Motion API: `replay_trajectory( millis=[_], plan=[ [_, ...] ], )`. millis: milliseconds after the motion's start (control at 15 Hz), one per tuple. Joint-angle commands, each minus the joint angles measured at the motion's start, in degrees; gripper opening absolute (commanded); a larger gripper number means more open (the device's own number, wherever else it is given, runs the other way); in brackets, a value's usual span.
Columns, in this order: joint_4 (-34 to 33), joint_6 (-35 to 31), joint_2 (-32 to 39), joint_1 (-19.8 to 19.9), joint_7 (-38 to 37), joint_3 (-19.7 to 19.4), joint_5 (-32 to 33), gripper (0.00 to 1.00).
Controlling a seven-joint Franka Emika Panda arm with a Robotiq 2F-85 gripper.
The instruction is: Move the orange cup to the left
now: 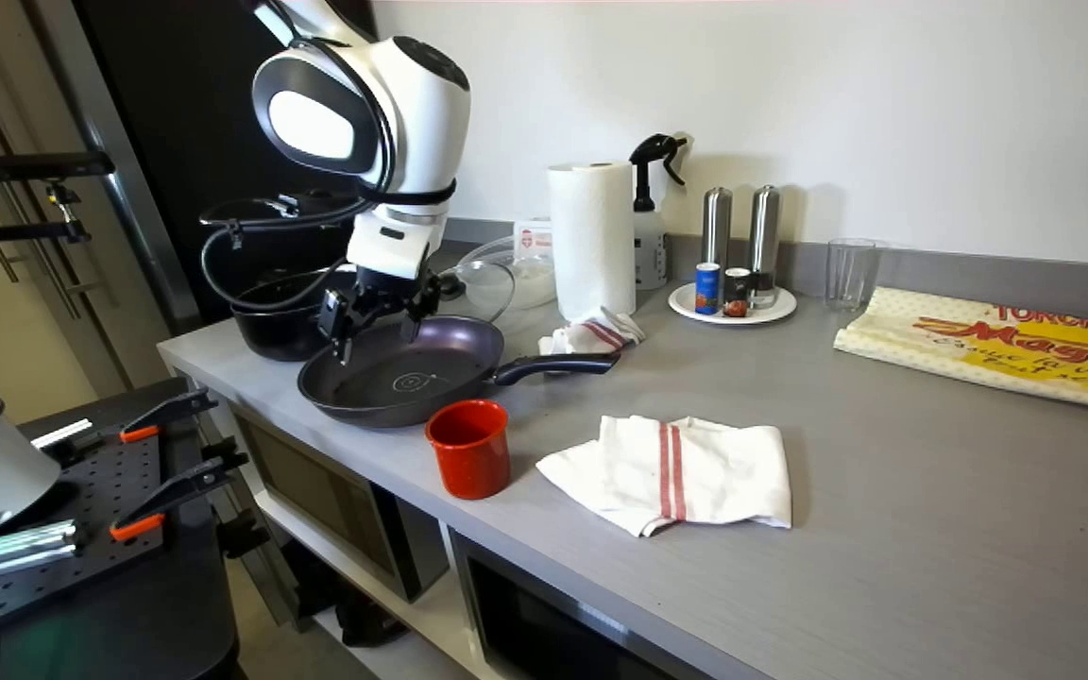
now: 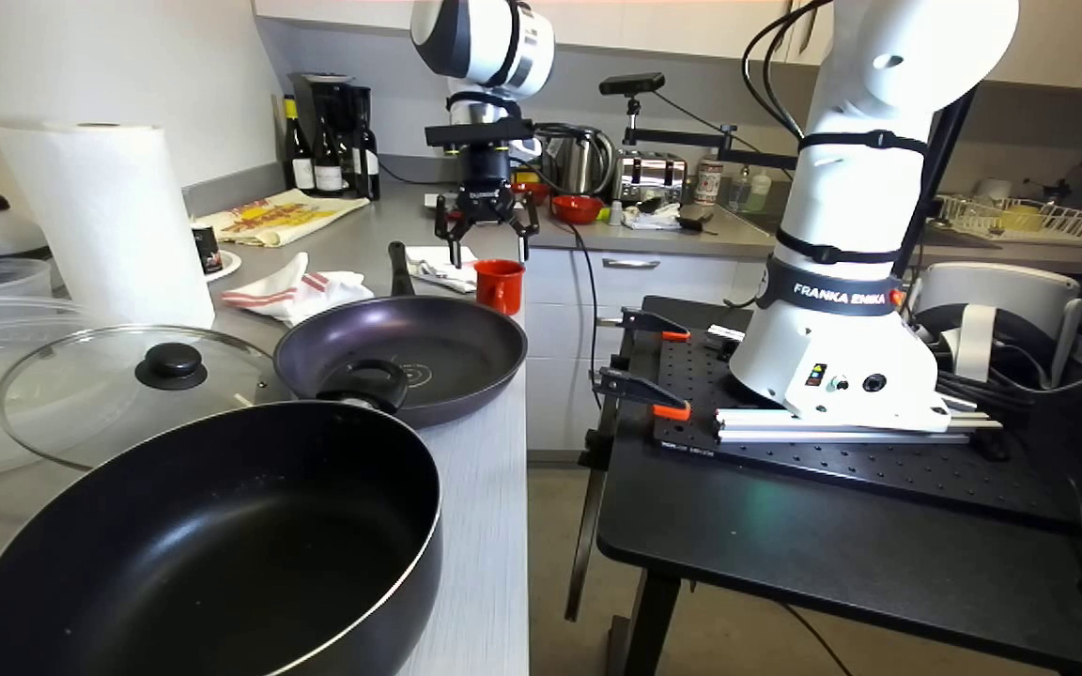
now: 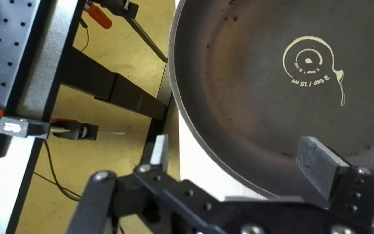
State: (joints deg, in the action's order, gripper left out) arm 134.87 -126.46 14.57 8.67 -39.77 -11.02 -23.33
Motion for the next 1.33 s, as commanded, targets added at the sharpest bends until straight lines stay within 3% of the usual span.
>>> replay_trajectory(
  millis=[0,467,1267],
  plan=[
    [-2.84,-1.90,2.96,-1.12,-2.88,-0.50,3.75,1.00],
    [-6.14,-5.54,6.87,-2.86,-6.89,-0.63,9.12,1.00],
    [-7.67,-10.89,11.75,-2.27,-5.90,-1.19,8.30,1.00]
  ],
)
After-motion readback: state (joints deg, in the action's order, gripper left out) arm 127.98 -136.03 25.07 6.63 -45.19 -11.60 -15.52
